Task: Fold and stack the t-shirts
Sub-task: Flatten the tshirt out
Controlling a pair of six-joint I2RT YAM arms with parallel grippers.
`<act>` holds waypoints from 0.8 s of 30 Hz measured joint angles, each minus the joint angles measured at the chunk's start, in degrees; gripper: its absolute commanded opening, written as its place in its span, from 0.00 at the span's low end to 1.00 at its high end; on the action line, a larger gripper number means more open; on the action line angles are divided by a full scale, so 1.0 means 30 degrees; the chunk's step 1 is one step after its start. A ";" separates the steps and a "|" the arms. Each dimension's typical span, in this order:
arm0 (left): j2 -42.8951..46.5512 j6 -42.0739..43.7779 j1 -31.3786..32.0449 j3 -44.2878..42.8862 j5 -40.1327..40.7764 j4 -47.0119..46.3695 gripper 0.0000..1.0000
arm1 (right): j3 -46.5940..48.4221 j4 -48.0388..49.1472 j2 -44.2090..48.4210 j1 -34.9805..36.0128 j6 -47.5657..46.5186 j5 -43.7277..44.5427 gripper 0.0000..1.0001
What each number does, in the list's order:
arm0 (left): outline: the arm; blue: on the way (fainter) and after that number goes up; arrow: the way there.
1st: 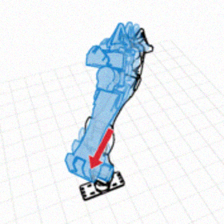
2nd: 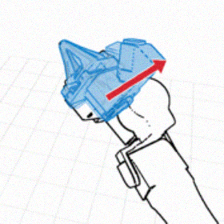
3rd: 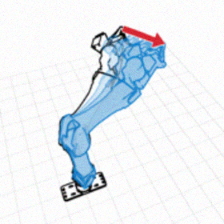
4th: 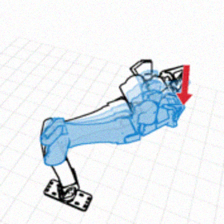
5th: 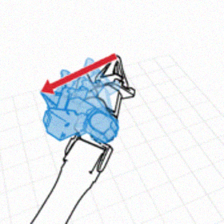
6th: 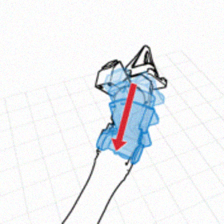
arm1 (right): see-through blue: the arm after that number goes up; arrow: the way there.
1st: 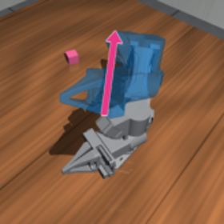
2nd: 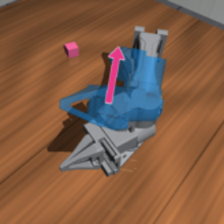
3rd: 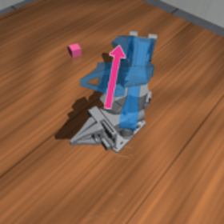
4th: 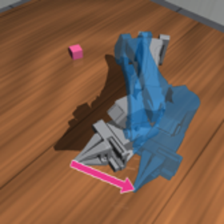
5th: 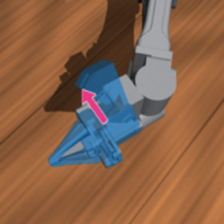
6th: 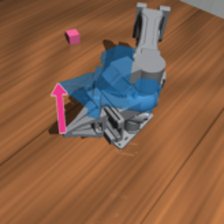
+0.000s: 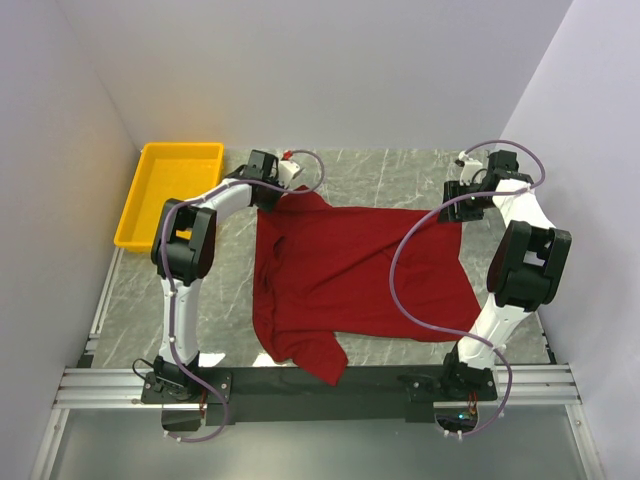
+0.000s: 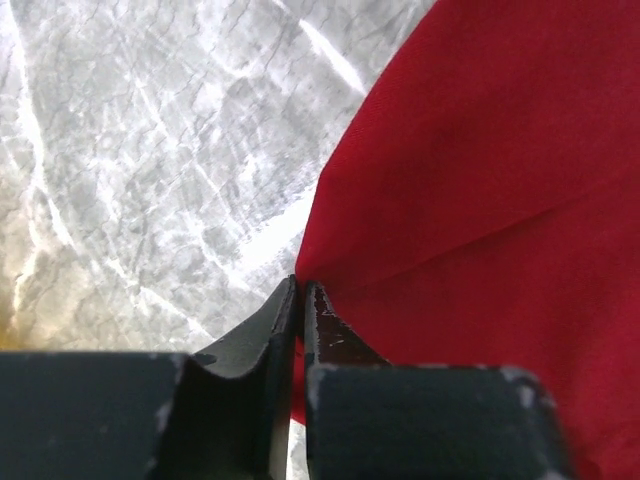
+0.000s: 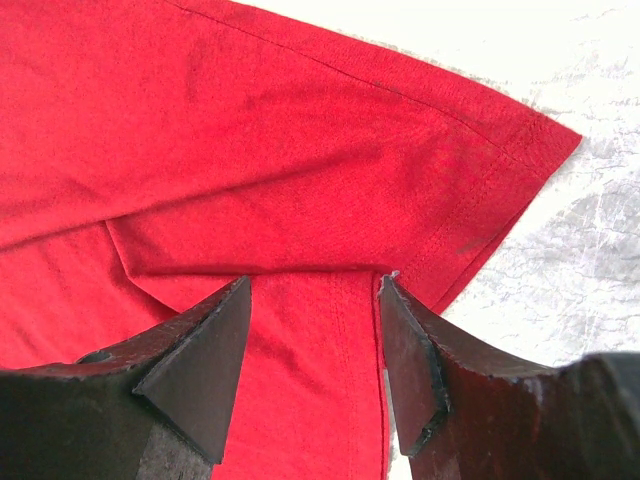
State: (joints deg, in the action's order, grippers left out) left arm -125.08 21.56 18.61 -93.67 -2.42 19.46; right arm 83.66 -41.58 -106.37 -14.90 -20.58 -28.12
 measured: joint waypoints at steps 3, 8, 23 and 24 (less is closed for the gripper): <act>0.0117 -0.0474 -0.0073 0.0000 -0.0474 -0.0015 0.04 | 0.0000 0.0000 0.0000 0.0000 0.0000 0.0000 0.62; 0.0503 -0.2135 -0.0510 -0.0007 -0.1530 -0.0095 0.01 | 0.0000 0.0015 -0.0007 0.0000 0.0022 0.0007 0.62; 0.0576 -0.7949 -0.2659 -0.0262 -0.4779 -0.0160 0.06 | 0.0189 0.0095 -0.1348 0.0000 0.0000 0.0554 0.62; 0.0583 -0.8196 -0.2776 -0.0211 -0.4998 -0.0160 0.06 | 0.0270 0.0095 -0.1384 0.0000 -0.0015 0.0583 0.62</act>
State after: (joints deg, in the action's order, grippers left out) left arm -123.33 -3.03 10.28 -94.30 -17.41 18.98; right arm 84.47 -41.30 -110.52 -14.90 -20.62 -26.37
